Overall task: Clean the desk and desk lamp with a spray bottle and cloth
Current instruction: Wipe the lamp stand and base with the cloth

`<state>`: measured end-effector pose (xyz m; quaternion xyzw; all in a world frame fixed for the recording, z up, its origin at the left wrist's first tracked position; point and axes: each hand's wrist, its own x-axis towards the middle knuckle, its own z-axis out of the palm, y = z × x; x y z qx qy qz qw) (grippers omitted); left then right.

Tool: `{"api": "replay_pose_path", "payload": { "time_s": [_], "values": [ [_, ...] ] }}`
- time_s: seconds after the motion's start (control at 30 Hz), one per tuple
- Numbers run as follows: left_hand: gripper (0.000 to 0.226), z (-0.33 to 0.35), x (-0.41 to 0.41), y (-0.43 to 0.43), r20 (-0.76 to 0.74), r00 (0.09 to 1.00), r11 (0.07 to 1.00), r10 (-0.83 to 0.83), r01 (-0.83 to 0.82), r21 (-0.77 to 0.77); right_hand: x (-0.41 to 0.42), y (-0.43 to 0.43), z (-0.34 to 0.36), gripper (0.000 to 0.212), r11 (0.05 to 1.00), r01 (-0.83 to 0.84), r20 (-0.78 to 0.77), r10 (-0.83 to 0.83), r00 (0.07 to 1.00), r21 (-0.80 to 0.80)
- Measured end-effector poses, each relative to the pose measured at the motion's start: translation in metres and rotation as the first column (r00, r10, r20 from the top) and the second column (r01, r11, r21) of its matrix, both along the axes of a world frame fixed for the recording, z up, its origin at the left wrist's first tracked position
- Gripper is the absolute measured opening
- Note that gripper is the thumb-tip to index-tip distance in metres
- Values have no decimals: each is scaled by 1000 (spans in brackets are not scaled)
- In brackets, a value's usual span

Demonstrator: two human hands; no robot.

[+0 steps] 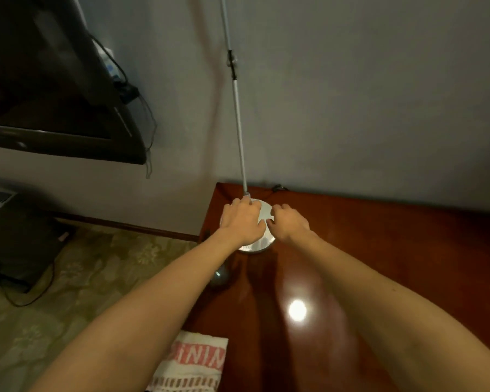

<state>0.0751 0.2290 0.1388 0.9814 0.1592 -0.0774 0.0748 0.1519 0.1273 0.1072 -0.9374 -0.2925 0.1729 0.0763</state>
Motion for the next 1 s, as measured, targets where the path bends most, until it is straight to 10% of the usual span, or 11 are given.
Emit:
{"api": "replay_pose_path", "payload": {
  "time_s": [0.2,0.57,1.0],
  "values": [
    [43,-18,25,-146,-89,984,988,-155,156,-3,12,-158,8,51,989,-37,197,65,978,-143],
    [50,-4,83,-418,-106,847,851,-521,524,3,3,-440,11,47,874,477,163,-460,873,-88],
    [42,-18,-15,-676,-66,168,175,-984,976,-126,-191,-662,3,46,193,979,151,-968,200,-60]
  ]
}}
